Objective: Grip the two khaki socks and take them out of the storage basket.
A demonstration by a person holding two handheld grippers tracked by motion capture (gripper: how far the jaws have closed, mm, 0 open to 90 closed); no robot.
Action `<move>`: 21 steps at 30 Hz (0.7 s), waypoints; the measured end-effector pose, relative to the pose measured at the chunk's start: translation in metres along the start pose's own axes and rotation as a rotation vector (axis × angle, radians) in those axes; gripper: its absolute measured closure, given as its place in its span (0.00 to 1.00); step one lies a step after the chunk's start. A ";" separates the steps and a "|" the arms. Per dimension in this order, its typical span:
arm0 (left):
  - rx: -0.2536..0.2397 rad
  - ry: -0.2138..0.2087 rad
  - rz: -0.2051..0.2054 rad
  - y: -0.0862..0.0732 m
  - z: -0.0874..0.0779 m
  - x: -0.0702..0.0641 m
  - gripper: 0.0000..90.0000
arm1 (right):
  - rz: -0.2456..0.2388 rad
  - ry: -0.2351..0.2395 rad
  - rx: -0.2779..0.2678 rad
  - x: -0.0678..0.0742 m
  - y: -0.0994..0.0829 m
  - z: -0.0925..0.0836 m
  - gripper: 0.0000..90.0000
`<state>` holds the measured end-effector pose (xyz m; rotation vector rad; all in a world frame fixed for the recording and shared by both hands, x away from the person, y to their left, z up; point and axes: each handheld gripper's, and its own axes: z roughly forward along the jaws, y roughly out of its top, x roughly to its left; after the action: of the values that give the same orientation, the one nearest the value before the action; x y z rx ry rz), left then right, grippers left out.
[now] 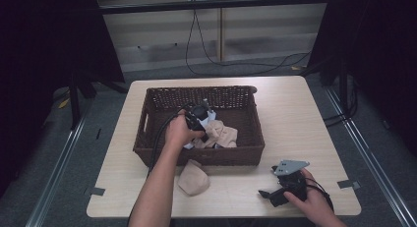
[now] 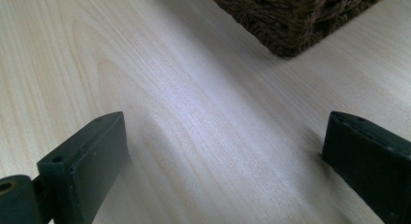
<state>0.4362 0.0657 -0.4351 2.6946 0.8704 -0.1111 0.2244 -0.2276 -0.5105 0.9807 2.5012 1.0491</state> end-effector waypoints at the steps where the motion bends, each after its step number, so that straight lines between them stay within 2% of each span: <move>1: 0.009 -0.003 0.010 0.000 -0.002 0.001 0.86 | 0.000 0.000 0.000 0.000 0.000 0.000 0.02; 2: 0.012 -0.016 -0.003 -0.001 -0.003 0.001 0.89 | 0.000 0.000 0.000 0.000 0.000 0.000 0.02; 4: 0.027 -0.026 0.000 -0.001 -0.005 0.001 0.90 | 0.000 0.000 0.000 0.000 0.000 0.000 0.02; 5: 0.048 -0.045 -0.033 -0.002 -0.011 0.001 0.91 | 0.000 0.001 0.000 0.000 0.000 0.000 0.02; 6: 0.052 -0.055 -0.048 -0.003 -0.015 0.001 0.91 | 0.000 0.001 0.000 0.000 0.000 0.000 0.02; 8: 0.046 -0.065 -0.048 -0.003 -0.020 0.001 0.91 | 0.000 0.001 0.000 0.000 0.000 0.000 0.02; 10: 0.040 -0.072 -0.050 -0.004 -0.030 0.000 0.91 | 0.000 0.001 0.000 0.000 0.000 0.000 0.02; 11: 0.015 -0.084 -0.059 -0.006 -0.042 -0.001 0.91 | 0.001 0.002 0.000 0.000 0.000 0.000 0.02; 12: 0.015 -0.084 -0.059 -0.006 -0.042 -0.001 0.91 | 0.001 0.002 0.000 0.000 0.000 0.000 0.02; 13: 0.012 -0.087 -0.057 -0.007 -0.053 -0.002 0.91 | 0.002 0.001 0.000 0.000 0.000 0.000 0.02; 15: 0.010 -0.091 -0.053 -0.008 -0.058 -0.003 0.91 | 0.001 0.001 0.000 0.000 0.000 0.000 0.02; 16: 0.001 -0.114 -0.068 -0.009 -0.068 -0.005 0.91 | 0.002 0.002 0.001 0.000 0.000 0.000 0.02; 17: 0.009 -0.123 -0.060 -0.010 -0.072 -0.005 0.91 | 0.000 0.001 0.000 0.000 0.000 0.000 0.02; 20: 0.015 -0.113 -0.061 -0.011 -0.079 -0.008 0.91 | 0.002 0.003 0.001 0.000 0.000 0.000 0.02; 21: 0.016 -0.128 -0.057 -0.013 -0.086 -0.009 0.91 | 0.002 0.003 0.001 0.000 0.000 0.000 0.02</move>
<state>0.4201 0.0973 -0.3558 2.6441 0.9112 -0.3016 0.2243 -0.2275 -0.5105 0.9824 2.5037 1.0504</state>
